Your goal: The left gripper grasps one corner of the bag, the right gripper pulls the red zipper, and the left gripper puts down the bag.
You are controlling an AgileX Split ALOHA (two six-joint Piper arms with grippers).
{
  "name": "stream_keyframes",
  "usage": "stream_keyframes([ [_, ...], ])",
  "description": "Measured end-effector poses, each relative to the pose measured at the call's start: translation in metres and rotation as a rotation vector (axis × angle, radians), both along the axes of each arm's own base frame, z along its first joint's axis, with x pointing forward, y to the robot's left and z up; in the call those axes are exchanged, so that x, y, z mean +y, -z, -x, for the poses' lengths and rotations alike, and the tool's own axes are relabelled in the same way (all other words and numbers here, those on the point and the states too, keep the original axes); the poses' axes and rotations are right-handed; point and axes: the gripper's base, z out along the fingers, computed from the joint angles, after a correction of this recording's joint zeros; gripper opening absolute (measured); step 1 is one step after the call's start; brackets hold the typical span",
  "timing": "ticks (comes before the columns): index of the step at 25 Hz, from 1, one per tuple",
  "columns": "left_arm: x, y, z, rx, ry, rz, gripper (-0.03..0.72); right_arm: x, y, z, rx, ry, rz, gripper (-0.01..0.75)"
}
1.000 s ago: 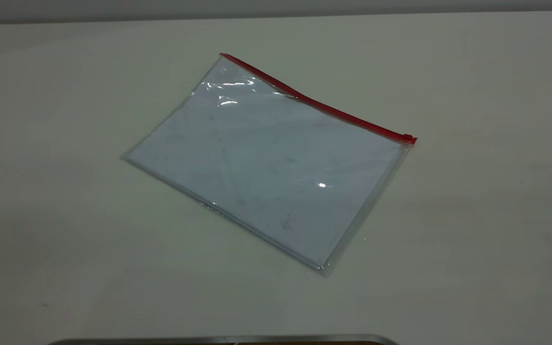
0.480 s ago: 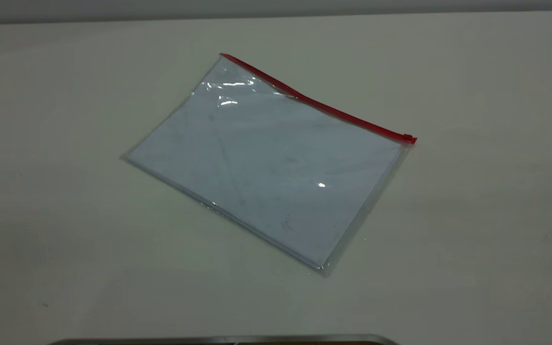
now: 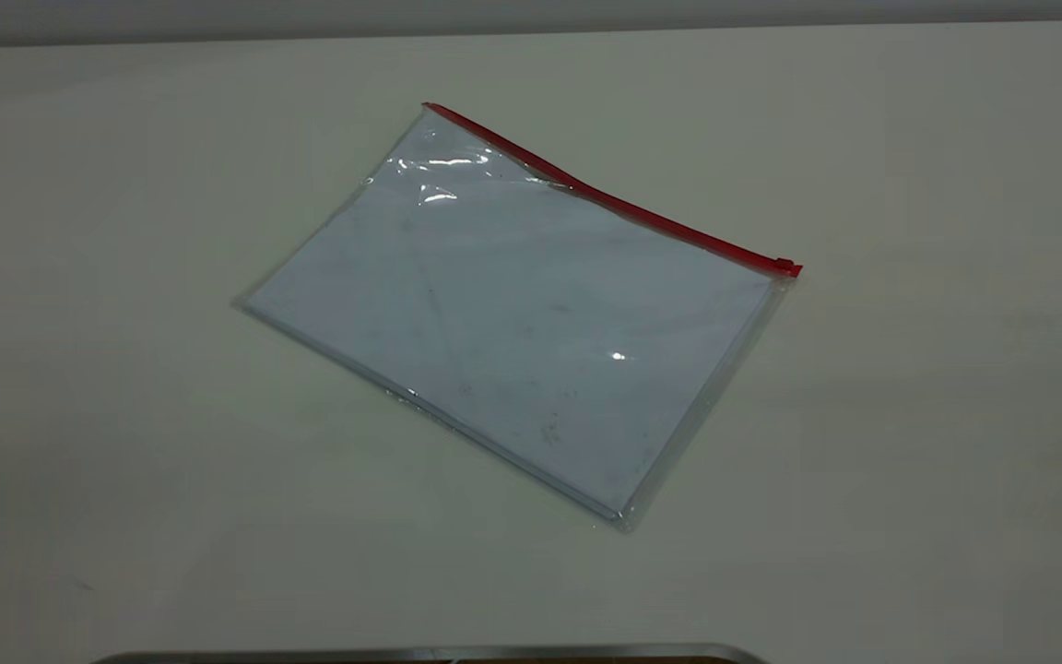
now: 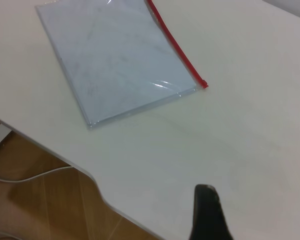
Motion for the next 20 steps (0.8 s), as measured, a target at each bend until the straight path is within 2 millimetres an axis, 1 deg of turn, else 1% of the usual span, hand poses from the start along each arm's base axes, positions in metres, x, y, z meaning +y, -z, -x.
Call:
stream_keyframes([
  [11,0.0000,0.0000,0.0000,0.000,-0.001,0.001,0.569,0.0003,0.0000,0.0000,0.000,0.007,-0.003,0.522],
  [17,0.0000,0.0000,0.0000,0.000,-0.001,0.001,0.568,0.0023,-0.0002,-0.0014,-0.005,0.155,-0.014,0.522],
  [20,0.0000,0.0000,0.0000,0.000,-0.001,0.001,0.568,0.0027,0.0001,0.0019,-0.034,0.214,-0.016,0.522],
])
